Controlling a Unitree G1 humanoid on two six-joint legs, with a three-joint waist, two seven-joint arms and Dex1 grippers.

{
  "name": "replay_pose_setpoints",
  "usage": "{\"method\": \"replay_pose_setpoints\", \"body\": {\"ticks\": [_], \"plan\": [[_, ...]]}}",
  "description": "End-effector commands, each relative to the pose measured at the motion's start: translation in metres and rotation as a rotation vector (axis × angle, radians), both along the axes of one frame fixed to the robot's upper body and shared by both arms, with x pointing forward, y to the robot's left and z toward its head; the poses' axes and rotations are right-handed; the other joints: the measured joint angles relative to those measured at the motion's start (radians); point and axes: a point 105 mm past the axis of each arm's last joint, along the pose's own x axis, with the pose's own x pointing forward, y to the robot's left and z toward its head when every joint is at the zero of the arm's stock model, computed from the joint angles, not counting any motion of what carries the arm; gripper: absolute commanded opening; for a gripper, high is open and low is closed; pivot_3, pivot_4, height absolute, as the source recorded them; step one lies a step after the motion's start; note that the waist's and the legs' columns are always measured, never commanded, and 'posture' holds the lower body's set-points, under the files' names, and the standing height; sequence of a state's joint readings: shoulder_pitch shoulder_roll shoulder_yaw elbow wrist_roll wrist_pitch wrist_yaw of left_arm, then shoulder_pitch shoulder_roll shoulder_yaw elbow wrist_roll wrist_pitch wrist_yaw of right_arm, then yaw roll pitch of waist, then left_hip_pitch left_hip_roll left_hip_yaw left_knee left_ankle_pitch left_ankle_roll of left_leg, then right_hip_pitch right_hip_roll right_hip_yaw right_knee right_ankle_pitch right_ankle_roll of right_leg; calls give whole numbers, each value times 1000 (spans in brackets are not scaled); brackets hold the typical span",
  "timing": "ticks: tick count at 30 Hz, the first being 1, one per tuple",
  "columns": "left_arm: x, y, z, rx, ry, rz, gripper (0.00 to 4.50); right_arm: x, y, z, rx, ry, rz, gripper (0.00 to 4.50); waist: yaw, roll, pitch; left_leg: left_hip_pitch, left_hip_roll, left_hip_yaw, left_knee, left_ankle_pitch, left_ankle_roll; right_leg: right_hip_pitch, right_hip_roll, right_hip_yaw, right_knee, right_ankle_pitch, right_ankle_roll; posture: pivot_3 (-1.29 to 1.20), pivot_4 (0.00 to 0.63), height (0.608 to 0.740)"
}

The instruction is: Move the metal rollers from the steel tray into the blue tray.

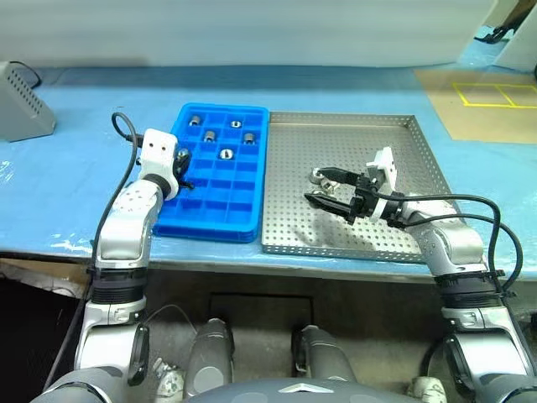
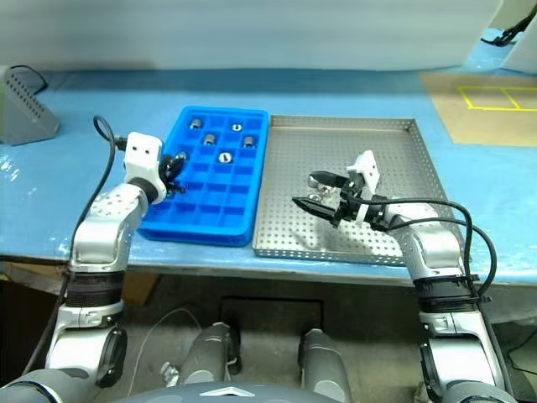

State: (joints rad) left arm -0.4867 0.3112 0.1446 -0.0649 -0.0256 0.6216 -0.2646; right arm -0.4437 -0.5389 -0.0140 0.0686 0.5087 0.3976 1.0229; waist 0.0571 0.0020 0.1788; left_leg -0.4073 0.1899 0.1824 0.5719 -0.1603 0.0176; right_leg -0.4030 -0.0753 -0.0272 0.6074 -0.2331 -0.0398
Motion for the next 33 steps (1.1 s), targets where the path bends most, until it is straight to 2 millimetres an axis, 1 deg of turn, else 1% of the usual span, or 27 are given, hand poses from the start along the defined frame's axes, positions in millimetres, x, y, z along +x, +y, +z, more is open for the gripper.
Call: {"method": "replay_pose_setpoints", "body": {"ticks": [1,5,10,13,16,19,21,24,25,26,27,30,33], "plan": [[2,0,13,7,-82,-6,840,1,2,12,1,-53,16,4500,0,0,0,0,0,0,0,0,0,0,0,0,0,0,0,-77,150,740],[11,-5,12,25,-85,-27,840,-1,1,13,2,-53,16,4500,-1,0,0,0,0,0,0,0,0,0,0,0,0,0,0,-104,150,740],[25,-8,6,-2,-77,-50,840,-4,-2,14,2,-52,2,4500,-7,0,0,0,0,0,0,0,0,-1,0,0,0,0,0,-128,150,740],[34,-9,2,24,-76,-60,840,-5,-5,15,1,-53,-14,4500,-10,0,0,0,0,0,0,0,0,-1,0,0,0,0,0,-147,150,740],[43,-16,2,4,-73,-83,840,-7,-7,14,3,-51,-27,4500,-14,0,0,0,0,0,0,0,0,-1,0,1,0,0,0,-168,150,740],[49,-23,-5,7,-44,-110,840,-9,-10,14,3,-53,-44,4500,-16,0,0,0,0,0,0,0,0,-1,0,1,1,0,0,-193,150,740],[50,-24,-9,10,-27,-115,1591,-11,-12,15,5,-55,-54,4500,-17,0,0,0,0,0,0,0,0,-1,0,1,0,0,0,-201,150,740],[50,-27,-12,3,-17,-131,2545,-13,-14,15,4,-55,-71,4500,-18,0,0,0,0,0,0,0,0,-1,0,1,1,0,0,-217,150,740],[49,-30,-10,-5,-24,-142,2853,-13,-15,14,4,-55,-76,4500,-19,0,0,1,0,0,0,0,0,-1,0,1,1,0,0,-224,150,740],[49,-38,-6,-19,-37,-165,3249,-14,-16,14,3,-55,-80,4500,-19,0,0,1,0,0,0,0,0,-1,0,1,1,0,0,-229,150,740],[49,-45,-1,-32,-52,-189,3538,-14,-16,14,3,-56,-85,4500,-19,0,0,1,0,0,0,0,0,-1,0,1,1,0,0,-233,150,740],[49,-73,12,-69,-72,-277,3538,-16,-19,15,4,-63,-102,4500,-17,0,0,1,0,0,0,0,0,-1,0,1,1,0,0,-256,150,740],[51,-92,22,-102,-76,-340,3538,-18,-22,17,4,-71,-120,4500,-17,0,0,0,-1,0,0,0,0,-1,0,1,1,0,0,-295,150,740]]}}
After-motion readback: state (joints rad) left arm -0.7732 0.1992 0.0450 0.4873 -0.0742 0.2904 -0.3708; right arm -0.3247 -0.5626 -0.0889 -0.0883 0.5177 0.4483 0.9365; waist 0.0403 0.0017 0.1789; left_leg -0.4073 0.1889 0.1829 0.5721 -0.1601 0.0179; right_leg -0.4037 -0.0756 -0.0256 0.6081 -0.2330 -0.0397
